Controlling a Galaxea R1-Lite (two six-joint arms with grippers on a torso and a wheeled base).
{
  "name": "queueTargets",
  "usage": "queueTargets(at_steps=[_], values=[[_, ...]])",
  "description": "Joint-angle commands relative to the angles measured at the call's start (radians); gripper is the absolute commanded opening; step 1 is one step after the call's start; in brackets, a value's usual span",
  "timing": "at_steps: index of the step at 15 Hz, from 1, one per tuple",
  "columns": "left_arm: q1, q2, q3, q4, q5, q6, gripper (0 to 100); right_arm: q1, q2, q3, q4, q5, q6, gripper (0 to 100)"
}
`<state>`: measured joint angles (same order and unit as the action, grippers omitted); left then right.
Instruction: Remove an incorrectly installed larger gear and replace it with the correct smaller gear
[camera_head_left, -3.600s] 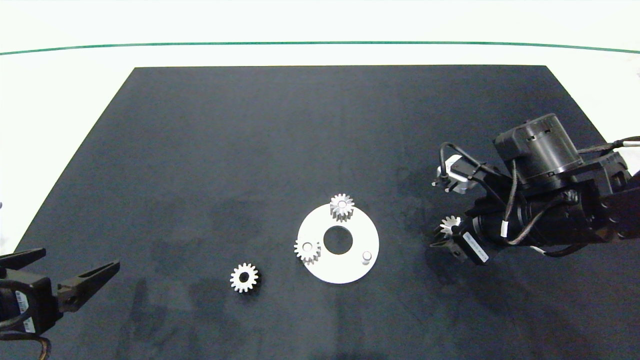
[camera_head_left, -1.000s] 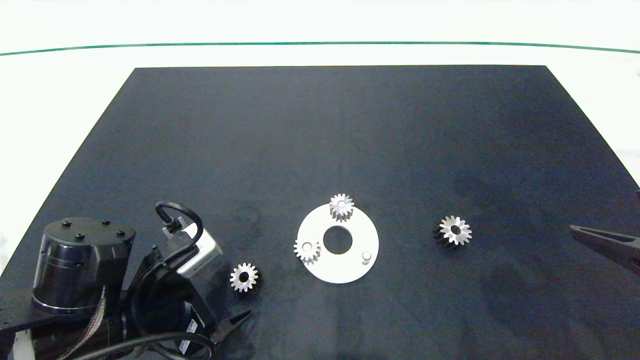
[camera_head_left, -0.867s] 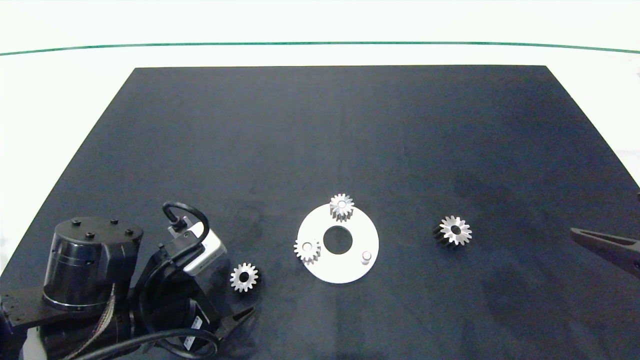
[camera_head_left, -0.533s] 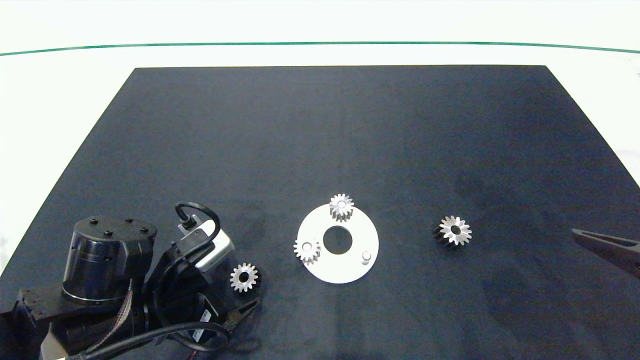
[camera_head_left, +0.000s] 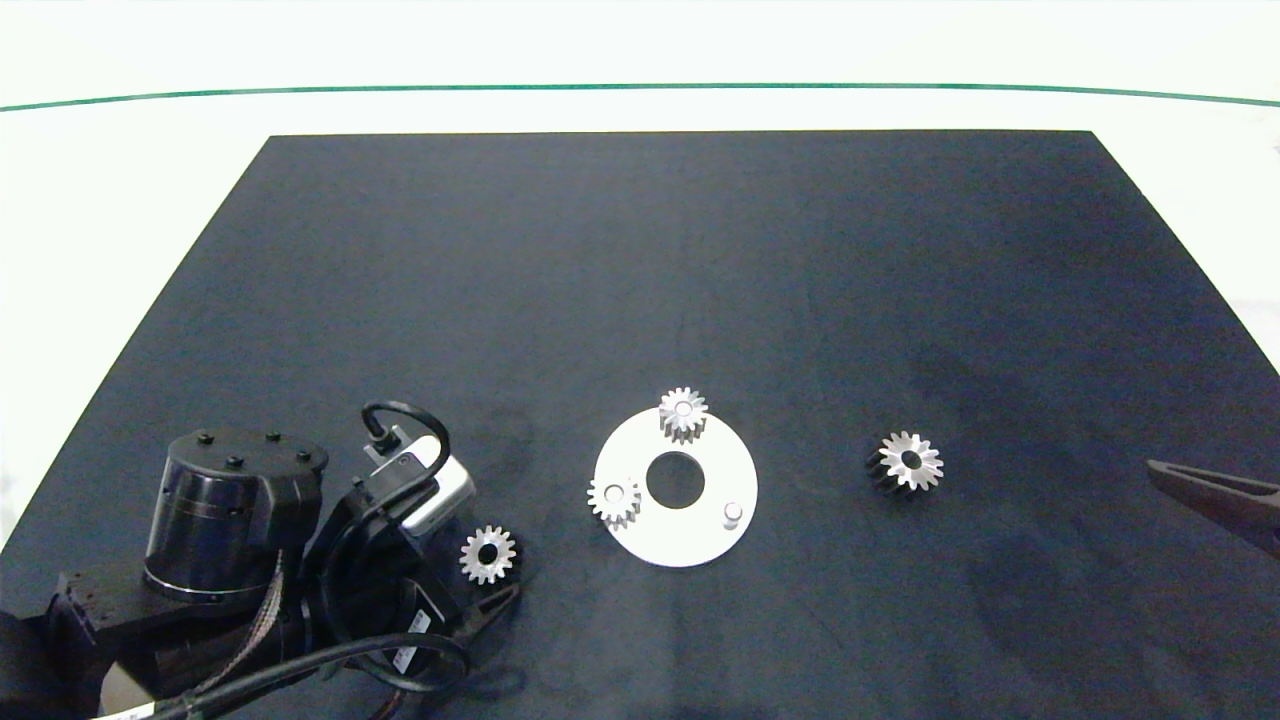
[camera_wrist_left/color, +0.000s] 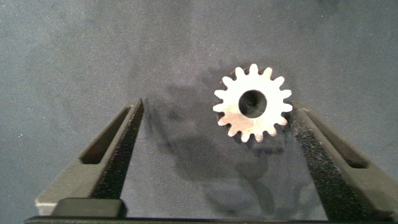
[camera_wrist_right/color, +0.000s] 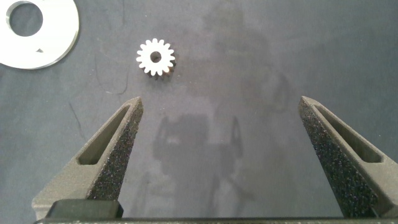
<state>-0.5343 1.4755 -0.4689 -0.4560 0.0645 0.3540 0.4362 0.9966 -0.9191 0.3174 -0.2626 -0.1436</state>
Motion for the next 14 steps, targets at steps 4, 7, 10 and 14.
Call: queueTargets(at_steps=[4,7,10,14], values=[[-0.024,0.015,-0.002,-0.006,0.018,0.000,81,-0.004,-0.004,0.000,0.002,-0.001,0.001,100],[-0.035,0.028,0.003,-0.032,0.021,0.000,75,-0.004,-0.009,0.008,0.002,-0.001,0.001,100],[-0.035,0.029,0.003,-0.032,0.031,-0.001,69,-0.004,-0.016,0.017,0.002,-0.001,0.001,100],[-0.035,0.031,0.004,-0.032,0.031,-0.001,60,-0.004,-0.016,0.017,0.002,0.000,0.001,100]])
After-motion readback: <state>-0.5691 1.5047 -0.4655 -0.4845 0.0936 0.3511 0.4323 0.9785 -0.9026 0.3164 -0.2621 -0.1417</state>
